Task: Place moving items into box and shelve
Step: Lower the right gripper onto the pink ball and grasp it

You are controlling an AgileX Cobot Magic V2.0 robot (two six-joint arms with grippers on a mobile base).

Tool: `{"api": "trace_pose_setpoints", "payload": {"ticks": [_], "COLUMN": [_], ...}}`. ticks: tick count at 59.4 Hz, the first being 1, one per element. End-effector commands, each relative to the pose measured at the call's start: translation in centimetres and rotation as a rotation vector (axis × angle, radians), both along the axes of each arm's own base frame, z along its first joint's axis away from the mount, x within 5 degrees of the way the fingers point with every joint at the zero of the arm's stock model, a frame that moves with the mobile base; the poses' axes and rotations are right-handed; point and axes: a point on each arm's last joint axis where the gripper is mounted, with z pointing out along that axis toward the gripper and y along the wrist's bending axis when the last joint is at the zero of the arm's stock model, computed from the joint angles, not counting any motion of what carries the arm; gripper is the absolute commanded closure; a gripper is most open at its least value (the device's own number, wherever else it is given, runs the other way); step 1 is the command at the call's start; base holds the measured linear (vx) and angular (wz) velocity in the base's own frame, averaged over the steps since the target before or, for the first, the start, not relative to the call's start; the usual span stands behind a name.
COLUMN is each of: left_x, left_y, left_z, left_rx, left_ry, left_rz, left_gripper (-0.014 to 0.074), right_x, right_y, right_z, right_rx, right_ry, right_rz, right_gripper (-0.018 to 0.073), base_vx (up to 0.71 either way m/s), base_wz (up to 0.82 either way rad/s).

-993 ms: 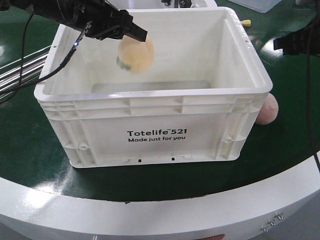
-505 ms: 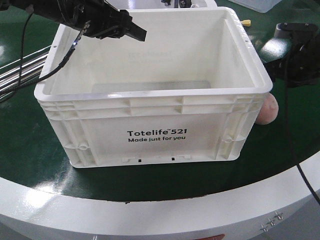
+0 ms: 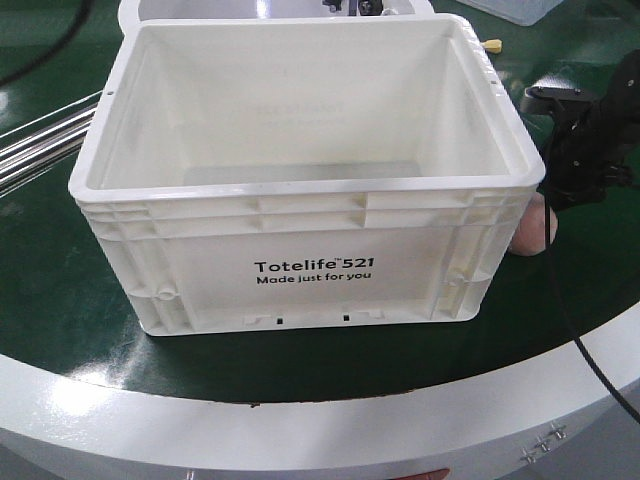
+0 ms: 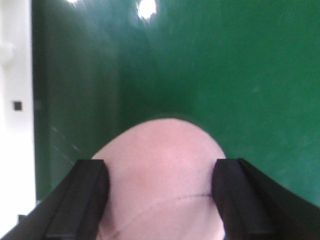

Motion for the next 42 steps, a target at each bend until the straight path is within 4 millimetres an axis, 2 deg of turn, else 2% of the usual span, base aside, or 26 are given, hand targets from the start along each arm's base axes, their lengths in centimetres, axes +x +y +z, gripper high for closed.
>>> {"api": "trace_pose_setpoints", "payload": {"ticks": [1, 4, 6, 8, 10, 11, 12, 17, 24, 34, 42], "left_x": [-2.7, -2.8, -2.9, -3.0, -3.1, -3.1, -3.1, -3.4, -3.5, -3.6, -3.3], "left_y": [0.5, 0.6, 0.8, 1.0, 1.2, 1.3, 1.4, 2.1, 2.7, 3.1, 3.8], "left_z": [4.6, 4.9, 5.0, 5.0, 4.9, 4.8, 4.7, 4.6, 4.7, 4.4, 4.1], "left_rx": [-0.117, -0.11, -0.097, -0.077, -0.049, -0.03, -0.018, 0.049, 0.085, 0.144, 0.204], "left_ry": [-0.107, -0.099, -0.091, -0.082, -0.076, -0.077, -0.072, -0.058, -0.057, -0.052, -0.042], "left_rz": [0.018, 0.032, 0.045, 0.062, 0.081, 0.092, 0.098, 0.15, 0.208, 0.236, 0.3], "left_gripper": [0.0011, 0.0011, 0.0011, 0.0011, 0.0011, 0.0011, 0.0011, 0.0011, 0.0011, 0.0011, 0.0011], "right_x": [-0.2, -0.3, -0.4, -0.5, -0.6, -0.6, -0.6, -0.8, -0.8, -1.8, -3.6], "right_y": [-0.3, -0.3, -0.3, -0.4, -0.4, -0.4, -0.5, -0.8, -1.4, -2.0, -1.5], "right_z": [1.6, 1.5, 1.5, 1.5, 1.6, 1.8, 1.9, 3.0, 6.5, 14.3, 21.2], "right_rx": [-0.007, -0.008, -0.012, -0.017, -0.025, -0.029, -0.035, -0.073, -0.144, -0.228, -0.207], "right_ry": [-0.002, 0.011, 0.019, 0.023, 0.024, 0.022, 0.019, -0.012, -0.1, -0.257, -0.399], "right_rz": [-0.003, 0.0, 0.003, 0.008, 0.017, 0.023, 0.027, 0.039, 0.031, 0.016, -0.003], "right_gripper": [0.0132, 0.0203, 0.0316, 0.0372, 0.0472, 0.0553, 0.0573, 0.0571, 0.0568, 0.0567, 0.0567], "base_vx": [0.0, 0.0, 0.0, 0.0, 0.0, 0.0, 0.0, 0.0, 0.0, 0.0, 0.0], "base_wz": [0.0, 0.0, 0.0, 0.0, 0.0, 0.0, 0.0, 0.0, 0.0, 0.0, 0.0]}}
